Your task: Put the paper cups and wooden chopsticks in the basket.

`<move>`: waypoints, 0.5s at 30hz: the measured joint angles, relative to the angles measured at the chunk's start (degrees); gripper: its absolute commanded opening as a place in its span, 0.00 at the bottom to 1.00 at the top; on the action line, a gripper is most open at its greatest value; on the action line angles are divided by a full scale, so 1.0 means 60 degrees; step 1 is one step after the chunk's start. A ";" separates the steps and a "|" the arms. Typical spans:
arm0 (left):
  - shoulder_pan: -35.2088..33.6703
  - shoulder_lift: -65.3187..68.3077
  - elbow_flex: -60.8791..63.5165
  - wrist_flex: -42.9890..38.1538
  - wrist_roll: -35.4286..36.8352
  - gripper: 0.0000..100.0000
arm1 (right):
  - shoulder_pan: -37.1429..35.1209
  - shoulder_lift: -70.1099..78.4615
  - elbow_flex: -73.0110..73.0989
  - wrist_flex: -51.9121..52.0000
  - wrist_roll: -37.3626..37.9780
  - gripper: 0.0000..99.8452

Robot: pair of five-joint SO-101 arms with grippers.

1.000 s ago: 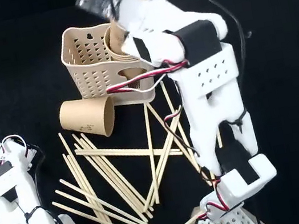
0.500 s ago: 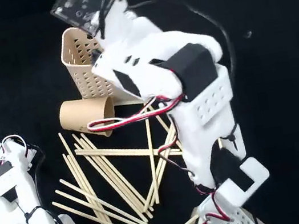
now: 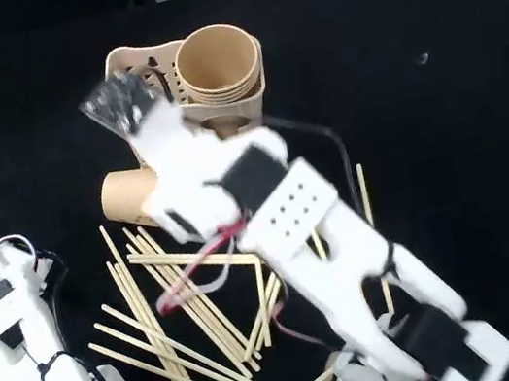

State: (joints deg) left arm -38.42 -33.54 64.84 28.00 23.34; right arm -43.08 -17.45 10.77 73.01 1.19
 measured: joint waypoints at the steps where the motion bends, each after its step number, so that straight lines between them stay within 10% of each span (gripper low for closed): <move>1: -0.0073 0.0000 0.0000 0.0000 0.0000 0.05 | -0.0073 -0.0264 0.0762 -0.0586 -0.0249 0.23; 15: -0.0176 0.0000 0.0000 0.0000 0.0059 0.05 | -0.0205 -0.1114 0.6535 -0.7897 -0.1524 0.23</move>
State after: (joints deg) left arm -39.47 -33.54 64.84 28.00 23.69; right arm -44.31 -24.13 49.98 25.63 -7.96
